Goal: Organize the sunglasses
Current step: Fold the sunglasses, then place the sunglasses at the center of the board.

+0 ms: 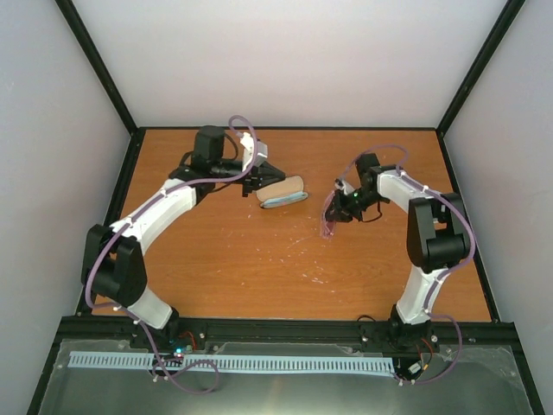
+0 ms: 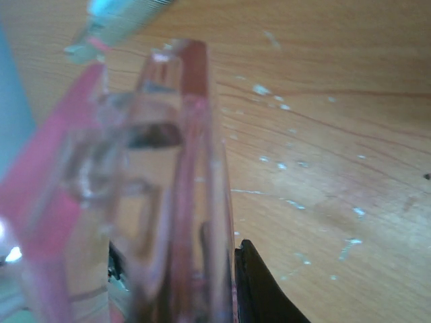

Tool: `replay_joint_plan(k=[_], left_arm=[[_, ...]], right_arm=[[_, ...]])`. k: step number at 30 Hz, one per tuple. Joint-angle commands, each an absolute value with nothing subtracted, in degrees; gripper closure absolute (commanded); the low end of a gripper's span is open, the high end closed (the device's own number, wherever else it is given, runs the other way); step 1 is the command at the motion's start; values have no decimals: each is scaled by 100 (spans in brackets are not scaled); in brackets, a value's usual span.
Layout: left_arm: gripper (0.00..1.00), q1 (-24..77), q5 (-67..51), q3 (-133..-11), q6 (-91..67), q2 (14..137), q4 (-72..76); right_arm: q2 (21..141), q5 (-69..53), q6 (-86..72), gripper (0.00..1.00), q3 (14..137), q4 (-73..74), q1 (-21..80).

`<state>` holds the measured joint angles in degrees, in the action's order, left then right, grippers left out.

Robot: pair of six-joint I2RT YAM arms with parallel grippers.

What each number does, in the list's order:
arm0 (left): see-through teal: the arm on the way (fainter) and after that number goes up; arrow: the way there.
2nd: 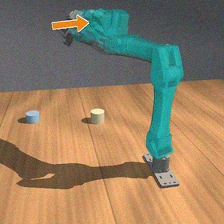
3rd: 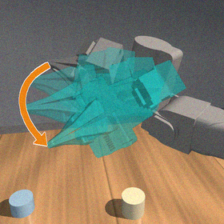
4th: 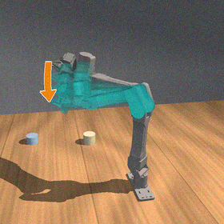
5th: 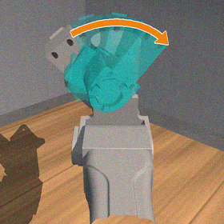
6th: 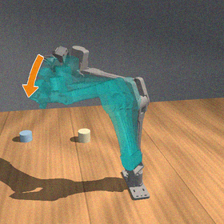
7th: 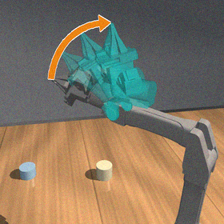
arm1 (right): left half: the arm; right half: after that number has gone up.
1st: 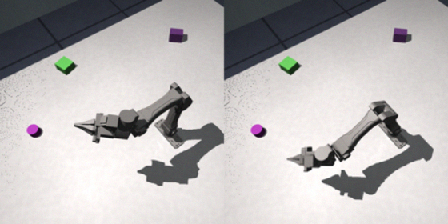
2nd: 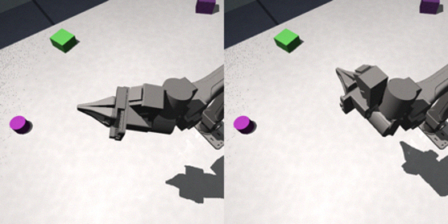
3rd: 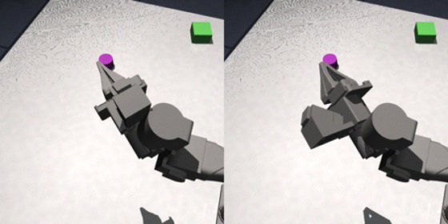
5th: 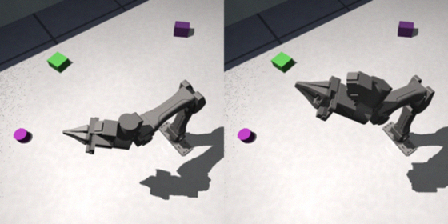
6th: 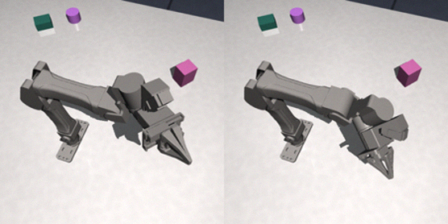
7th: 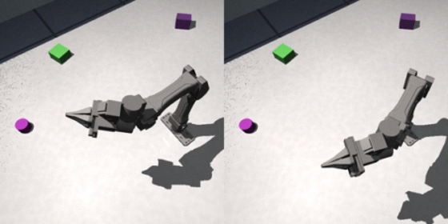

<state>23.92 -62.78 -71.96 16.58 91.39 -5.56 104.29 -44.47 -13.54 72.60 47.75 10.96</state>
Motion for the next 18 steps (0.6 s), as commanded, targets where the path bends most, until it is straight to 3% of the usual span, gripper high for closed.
replay_joint_plan(k=[1,9,18], left_arm=[[93,2246,-6065,-6924,2085,8716,-879],[93,2241,-6017,-6607,1882,8471,-638],[93,2237,-5985,-6589,1887,8464,-581]], right_arm=[[10897,-4234,-1116,91,7190,4809,1098],[11708,-4054,-1024,88,7358,4805,1090],[11863,-3660,-885,72,7462,5153,1039]])
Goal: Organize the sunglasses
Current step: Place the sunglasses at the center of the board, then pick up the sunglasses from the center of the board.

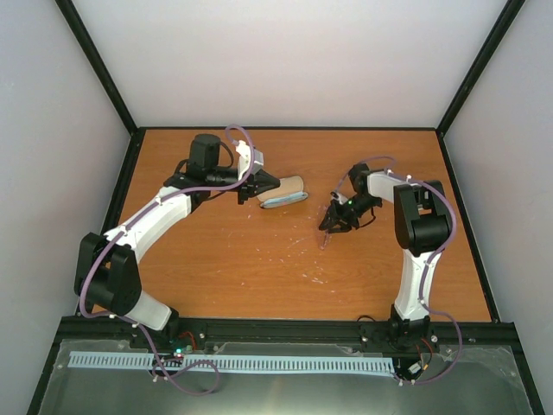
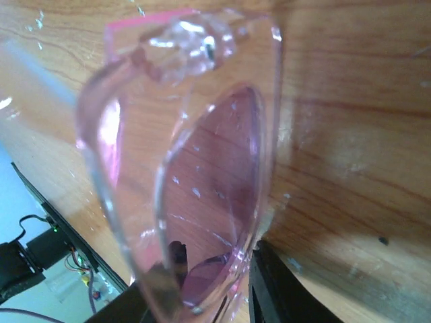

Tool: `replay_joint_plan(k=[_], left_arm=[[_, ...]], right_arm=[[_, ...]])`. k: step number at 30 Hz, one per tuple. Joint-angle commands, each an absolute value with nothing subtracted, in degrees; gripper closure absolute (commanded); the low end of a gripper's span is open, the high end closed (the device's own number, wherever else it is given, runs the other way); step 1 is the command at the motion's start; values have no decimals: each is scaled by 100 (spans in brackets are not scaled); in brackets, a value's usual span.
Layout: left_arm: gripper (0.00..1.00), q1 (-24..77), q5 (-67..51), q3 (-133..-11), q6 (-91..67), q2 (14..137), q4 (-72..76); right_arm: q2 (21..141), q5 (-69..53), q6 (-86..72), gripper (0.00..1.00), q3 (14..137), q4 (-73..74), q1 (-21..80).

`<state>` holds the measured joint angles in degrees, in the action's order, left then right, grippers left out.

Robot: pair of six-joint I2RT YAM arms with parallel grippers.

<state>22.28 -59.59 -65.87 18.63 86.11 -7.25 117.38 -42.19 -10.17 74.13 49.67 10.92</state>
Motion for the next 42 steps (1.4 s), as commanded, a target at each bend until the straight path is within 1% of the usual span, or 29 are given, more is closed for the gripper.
replay_joint_plan(k=[1,3,9,10,12,13,16,18,24,27,34,42], left_arm=[[93,2241,-5994,-6591,1885,8464,-577],[93,2239,-6007,-6596,1896,8491,-564],[93,2236,-6008,-6657,1949,8545,-580],[93,2239,-6005,-6668,1957,8553,-595],[93,2240,-6008,-6679,1973,8569,-601],[93,2241,-6009,-6674,1973,8570,-601],[93,2239,-6019,-6693,2001,8589,-594],[93,2234,-6029,-6702,2023,8605,-583],[93,2232,-5993,-6693,2101,8583,-609],[93,2230,-5915,-6670,2188,8542,-680],[93,2197,-5820,-6520,2267,8391,-680],[93,2155,-5732,-6254,2295,8135,-577]], right_arm=[[11834,-3611,-878,70,7468,5196,1031],[11780,-3475,-854,66,7484,5289,1020],[11588,-3292,-876,65,7542,5525,968],[11532,-3364,-895,63,7567,5555,967],[11379,-3479,-1001,53,7618,5585,967],[11319,-3544,-1062,50,7656,5623,967],[11217,-3645,-1244,44,7793,5693,982],[11204,-3498,-1306,42,7942,5817,1045],[11394,-2752,-1589,41,8396,6356,1340],[11563,-2351,-1825,41,8735,6713,1706],[11879,-1557,-2283,37,9393,7442,2248],[12098,-823,-2786,36,9491,7753,2566]])
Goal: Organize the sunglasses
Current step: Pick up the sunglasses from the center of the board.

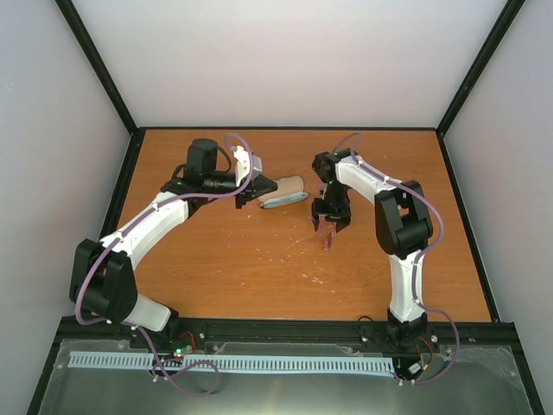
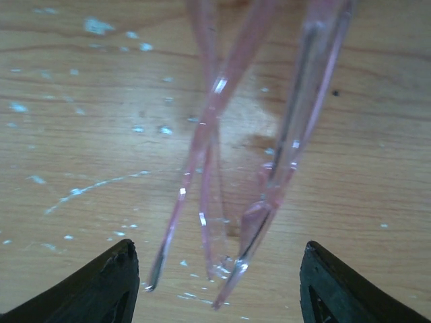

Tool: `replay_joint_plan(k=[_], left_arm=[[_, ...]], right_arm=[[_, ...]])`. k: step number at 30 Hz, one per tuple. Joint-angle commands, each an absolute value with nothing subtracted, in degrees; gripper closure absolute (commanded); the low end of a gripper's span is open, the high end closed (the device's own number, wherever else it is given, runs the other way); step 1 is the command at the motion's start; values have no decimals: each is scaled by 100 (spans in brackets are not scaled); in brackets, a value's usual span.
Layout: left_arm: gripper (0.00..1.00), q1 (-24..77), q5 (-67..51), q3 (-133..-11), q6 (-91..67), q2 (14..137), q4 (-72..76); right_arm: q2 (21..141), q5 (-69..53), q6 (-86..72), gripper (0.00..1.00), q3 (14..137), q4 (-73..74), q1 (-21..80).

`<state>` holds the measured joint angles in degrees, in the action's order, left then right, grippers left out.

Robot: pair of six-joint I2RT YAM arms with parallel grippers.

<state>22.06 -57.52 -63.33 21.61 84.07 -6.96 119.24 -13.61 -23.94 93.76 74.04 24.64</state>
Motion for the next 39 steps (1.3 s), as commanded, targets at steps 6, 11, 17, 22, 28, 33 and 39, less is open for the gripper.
replay_joint_plan(k=[6,11,17,22,28,33,39], left_arm=[[93,2098,-5704,-6057,2309,7978,-484],[92,2017,-5737,-5933,2245,7899,-295],[92,1906,-5765,-5732,2142,7784,-128],[92,1889,-5757,-5648,2056,7752,-34],[92,1890,-5757,-5616,2012,7751,20],[92,1890,-5757,-5633,1994,7774,20],[92,1890,-5760,-5651,1978,7804,40]], right_arm=[[12268,-844,-3047,36,9643,7688,2711],[12474,-834,-3174,36,9858,7712,2824],[12652,-682,-3199,37,9814,7789,2865],[12756,-428,-3211,41,9797,7843,2874],[12801,-259,-3234,44,9816,7861,2878],[12801,-139,-3188,47,9880,7898,2875],[12868,-5,-3091,72,10055,8007,2881]])
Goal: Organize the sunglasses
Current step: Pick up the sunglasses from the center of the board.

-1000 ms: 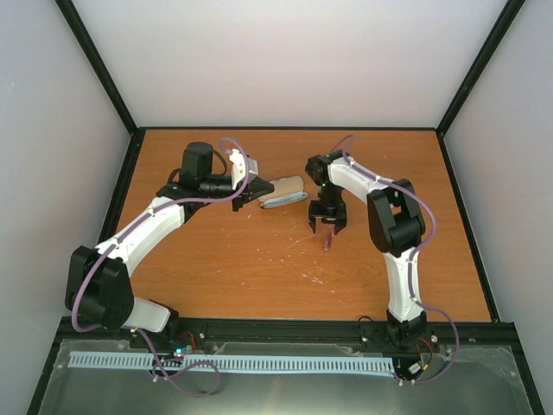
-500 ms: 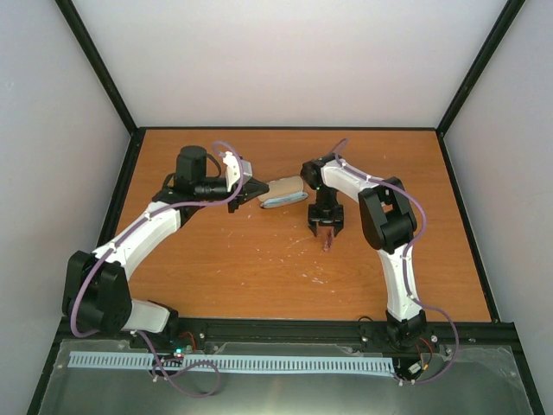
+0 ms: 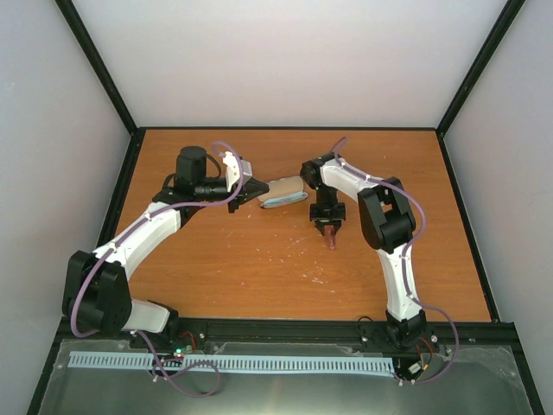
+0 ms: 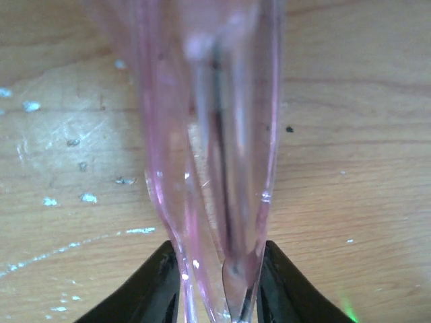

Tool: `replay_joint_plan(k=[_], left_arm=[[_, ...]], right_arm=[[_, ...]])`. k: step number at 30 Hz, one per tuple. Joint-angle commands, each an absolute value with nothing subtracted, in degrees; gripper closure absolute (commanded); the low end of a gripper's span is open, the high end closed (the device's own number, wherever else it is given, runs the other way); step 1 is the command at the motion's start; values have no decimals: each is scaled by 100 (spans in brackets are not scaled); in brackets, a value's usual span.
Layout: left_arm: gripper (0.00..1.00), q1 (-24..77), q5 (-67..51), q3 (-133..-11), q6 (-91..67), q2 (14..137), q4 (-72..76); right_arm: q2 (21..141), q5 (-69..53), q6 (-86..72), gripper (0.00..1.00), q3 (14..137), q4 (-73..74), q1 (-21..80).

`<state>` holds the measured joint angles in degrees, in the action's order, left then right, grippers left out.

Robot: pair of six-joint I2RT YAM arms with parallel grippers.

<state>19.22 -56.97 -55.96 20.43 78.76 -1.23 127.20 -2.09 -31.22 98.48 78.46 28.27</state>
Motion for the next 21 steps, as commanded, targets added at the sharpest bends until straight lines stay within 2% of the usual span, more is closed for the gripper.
replay_joint_plan(k=[1,4,6,13,21], left_arm=[[92,1887,-5765,-5651,1978,7802,41],[92,1890,-5772,-5645,1978,7812,38],[92,1890,-5779,-5643,1976,7811,41],[92,1890,-5724,-5682,1969,7837,49],[92,1730,-5520,-5924,1796,8337,269]], right_arm=[[12883,-1,-3081,77,10078,8027,2880],[12867,20,-3055,86,10081,8054,2881],[12866,40,-3020,88,10074,8070,2883],[12707,-79,-2868,89,10102,8081,2876],[12061,-1314,-2610,89,10170,7697,2682]])
